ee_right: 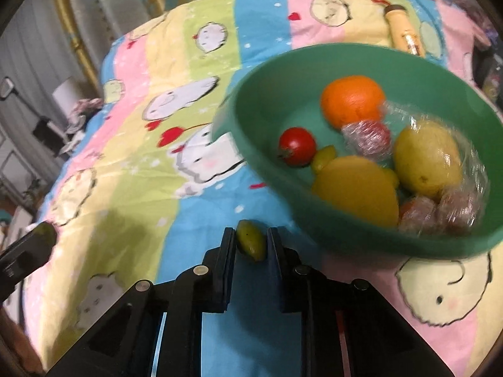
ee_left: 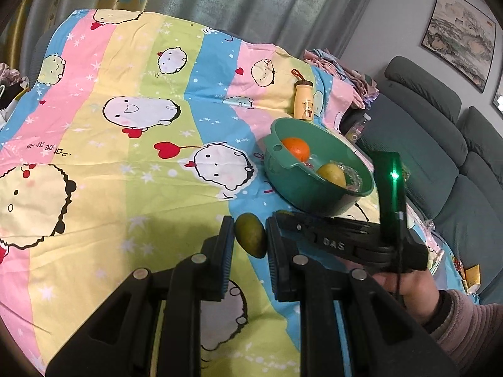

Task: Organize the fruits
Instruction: 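Close the right gripper on the last green olive while the left gripper holds its olive, then carry both held olives over the green bowl and lower them inside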

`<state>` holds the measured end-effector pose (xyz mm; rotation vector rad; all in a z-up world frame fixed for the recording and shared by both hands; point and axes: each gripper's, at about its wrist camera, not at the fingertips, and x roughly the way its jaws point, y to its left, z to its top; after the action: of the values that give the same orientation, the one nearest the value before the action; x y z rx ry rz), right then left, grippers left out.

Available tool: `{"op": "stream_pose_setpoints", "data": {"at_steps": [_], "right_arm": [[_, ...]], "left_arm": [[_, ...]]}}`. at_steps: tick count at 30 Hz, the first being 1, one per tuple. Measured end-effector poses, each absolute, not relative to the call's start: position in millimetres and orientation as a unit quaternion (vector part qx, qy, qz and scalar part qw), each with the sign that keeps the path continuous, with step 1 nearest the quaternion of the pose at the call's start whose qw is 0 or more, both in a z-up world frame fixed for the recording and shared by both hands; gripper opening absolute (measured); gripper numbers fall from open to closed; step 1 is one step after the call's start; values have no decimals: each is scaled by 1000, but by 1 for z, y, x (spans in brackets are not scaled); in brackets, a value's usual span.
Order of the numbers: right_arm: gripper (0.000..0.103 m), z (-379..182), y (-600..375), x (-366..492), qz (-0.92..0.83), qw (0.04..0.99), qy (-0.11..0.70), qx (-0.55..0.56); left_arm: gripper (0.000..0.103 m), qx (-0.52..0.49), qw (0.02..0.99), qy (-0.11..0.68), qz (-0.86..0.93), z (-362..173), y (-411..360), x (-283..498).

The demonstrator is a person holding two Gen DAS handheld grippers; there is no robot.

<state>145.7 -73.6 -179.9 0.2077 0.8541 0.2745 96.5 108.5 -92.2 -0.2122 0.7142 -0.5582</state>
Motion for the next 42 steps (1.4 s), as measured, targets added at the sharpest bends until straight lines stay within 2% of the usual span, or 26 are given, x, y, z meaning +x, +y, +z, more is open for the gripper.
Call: {"op": "stream_pose_setpoints", "data": {"at_steps": [10, 21, 42], "right_arm": [[22, -153, -78, 100, 233, 883, 392, 110], [22, -119, -118, 81, 243, 897, 342, 138], [22, -91, -192, 105, 203, 928, 285, 127]], "left_arm": [[20, -83, 897, 356, -249, -81, 87, 83], [20, -51, 900, 350, -254, -58, 43, 80], [20, 14, 891, 347, -292, -36, -60, 130]]}}
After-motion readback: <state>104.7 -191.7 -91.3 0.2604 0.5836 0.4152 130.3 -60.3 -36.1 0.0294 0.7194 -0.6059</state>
